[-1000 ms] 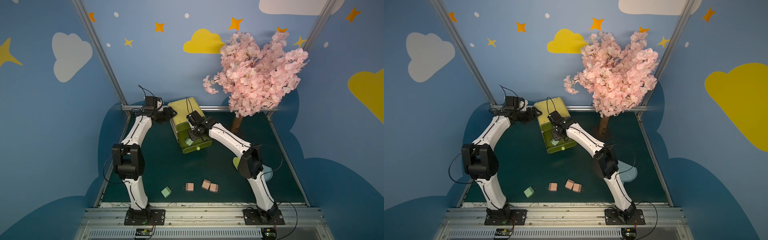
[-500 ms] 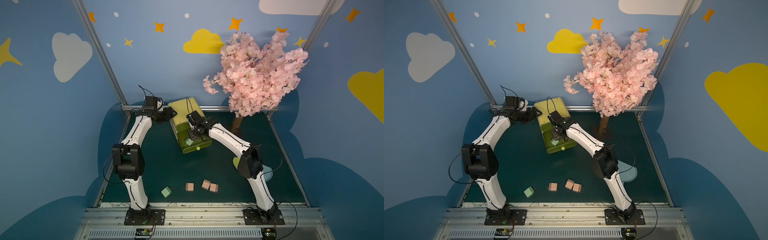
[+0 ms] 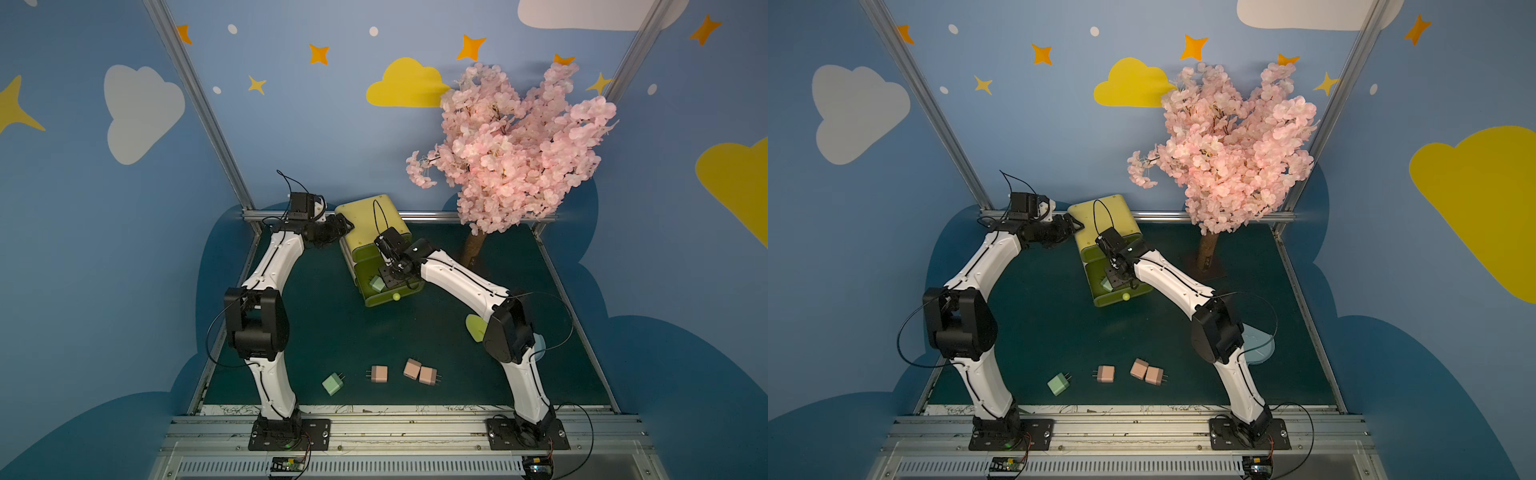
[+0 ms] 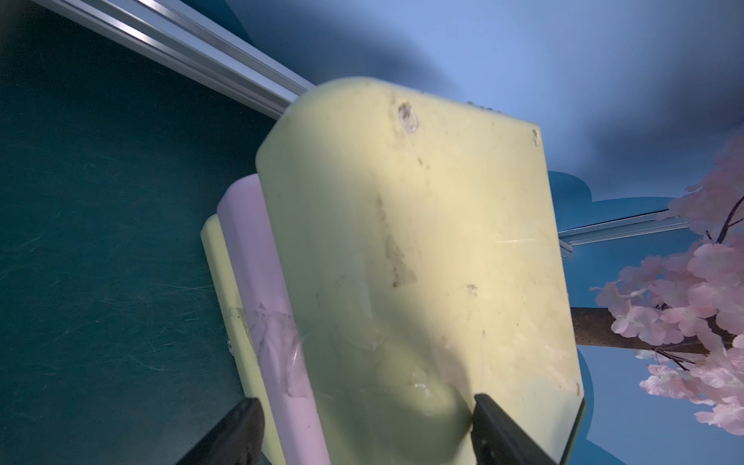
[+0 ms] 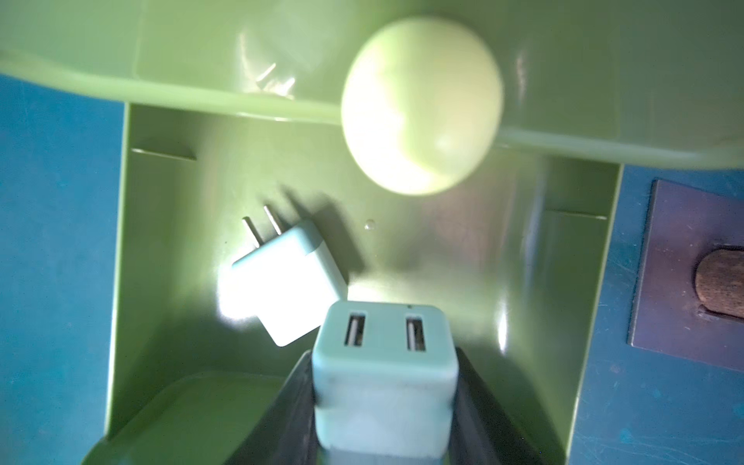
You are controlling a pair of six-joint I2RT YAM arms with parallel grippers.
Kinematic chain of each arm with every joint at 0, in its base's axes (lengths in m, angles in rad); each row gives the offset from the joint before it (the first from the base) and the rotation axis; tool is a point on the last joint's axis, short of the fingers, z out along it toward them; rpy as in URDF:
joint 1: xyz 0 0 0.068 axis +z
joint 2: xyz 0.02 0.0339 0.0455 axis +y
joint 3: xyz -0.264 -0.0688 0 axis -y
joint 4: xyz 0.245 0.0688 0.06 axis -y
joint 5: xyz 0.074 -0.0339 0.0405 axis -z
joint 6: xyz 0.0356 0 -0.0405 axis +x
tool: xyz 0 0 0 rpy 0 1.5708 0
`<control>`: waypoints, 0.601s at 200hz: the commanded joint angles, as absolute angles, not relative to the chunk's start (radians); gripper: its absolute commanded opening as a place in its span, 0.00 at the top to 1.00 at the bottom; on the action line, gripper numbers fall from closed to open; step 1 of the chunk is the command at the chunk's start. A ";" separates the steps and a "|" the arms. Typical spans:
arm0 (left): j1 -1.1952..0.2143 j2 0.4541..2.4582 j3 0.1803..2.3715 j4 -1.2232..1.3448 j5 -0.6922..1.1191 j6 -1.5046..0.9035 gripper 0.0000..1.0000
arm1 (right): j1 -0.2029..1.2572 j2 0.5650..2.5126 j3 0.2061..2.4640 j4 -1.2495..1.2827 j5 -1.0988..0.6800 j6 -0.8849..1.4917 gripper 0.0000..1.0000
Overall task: Place the plugs into the drawer by color
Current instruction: Place the plug in the drawer.
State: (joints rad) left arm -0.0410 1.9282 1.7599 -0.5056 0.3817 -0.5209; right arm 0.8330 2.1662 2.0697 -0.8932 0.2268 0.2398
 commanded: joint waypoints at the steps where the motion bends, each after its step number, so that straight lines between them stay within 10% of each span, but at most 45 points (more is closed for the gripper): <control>1: -0.046 1.920 1.749 -0.558 0.339 -0.505 0.18 | 0.831 2.183 2.075 -0.896 0.235 0.268 0.87; 120: -0.046 1.914 1.748 -0.557 0.334 -0.500 0.18 | 0.817 2.248 2.124 -0.897 0.220 0.256 0.66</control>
State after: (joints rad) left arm -0.0471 1.9240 1.7592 -0.5072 0.3653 -0.5201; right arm 0.8261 2.2272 2.0949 -0.8867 0.2237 0.2653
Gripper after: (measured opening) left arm 0.821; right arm 0.449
